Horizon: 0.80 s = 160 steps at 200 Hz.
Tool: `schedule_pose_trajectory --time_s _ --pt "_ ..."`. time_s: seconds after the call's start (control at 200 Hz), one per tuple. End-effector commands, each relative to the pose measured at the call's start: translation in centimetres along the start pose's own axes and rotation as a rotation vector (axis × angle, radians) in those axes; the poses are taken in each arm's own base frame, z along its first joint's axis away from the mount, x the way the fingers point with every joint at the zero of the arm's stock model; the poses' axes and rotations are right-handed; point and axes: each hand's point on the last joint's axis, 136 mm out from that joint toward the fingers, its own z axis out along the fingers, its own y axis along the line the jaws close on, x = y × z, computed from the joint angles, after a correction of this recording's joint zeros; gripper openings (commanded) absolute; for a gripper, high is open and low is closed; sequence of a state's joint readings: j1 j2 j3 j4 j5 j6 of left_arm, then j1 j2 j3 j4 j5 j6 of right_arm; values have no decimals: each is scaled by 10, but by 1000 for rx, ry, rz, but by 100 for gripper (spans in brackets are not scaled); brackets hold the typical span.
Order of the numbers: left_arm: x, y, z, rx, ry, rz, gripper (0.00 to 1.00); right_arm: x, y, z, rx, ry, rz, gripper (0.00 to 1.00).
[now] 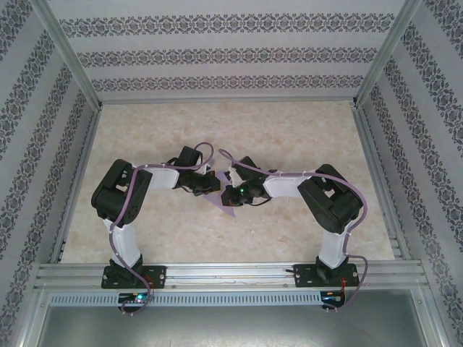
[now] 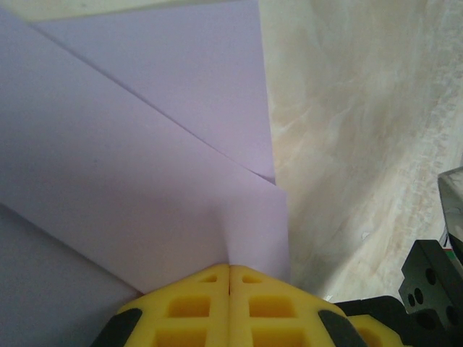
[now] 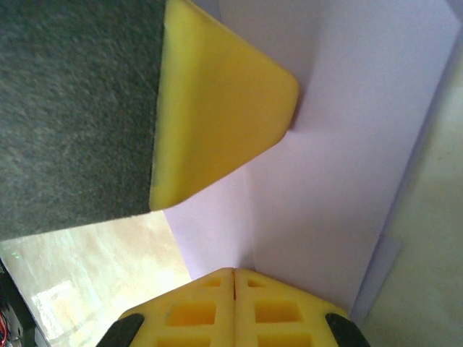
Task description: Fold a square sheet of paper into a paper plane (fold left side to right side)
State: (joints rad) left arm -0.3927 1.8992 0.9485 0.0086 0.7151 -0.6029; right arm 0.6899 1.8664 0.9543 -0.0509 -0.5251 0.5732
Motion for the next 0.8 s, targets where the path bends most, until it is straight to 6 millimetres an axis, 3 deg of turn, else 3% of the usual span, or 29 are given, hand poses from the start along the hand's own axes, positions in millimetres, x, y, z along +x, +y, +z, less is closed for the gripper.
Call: schedule_pose_trajectory --time_s 0.0,0.52,0.794 --pt "15 40 10 -142 32 -55 0 35 -14 -1 45 104 43 0" --pt "14 43 10 -154 35 -61 0 60 -21 -10 63 155 42 0" --pt "13 42 10 -151 33 -58 0 35 8 -24 -15 68 3 0"
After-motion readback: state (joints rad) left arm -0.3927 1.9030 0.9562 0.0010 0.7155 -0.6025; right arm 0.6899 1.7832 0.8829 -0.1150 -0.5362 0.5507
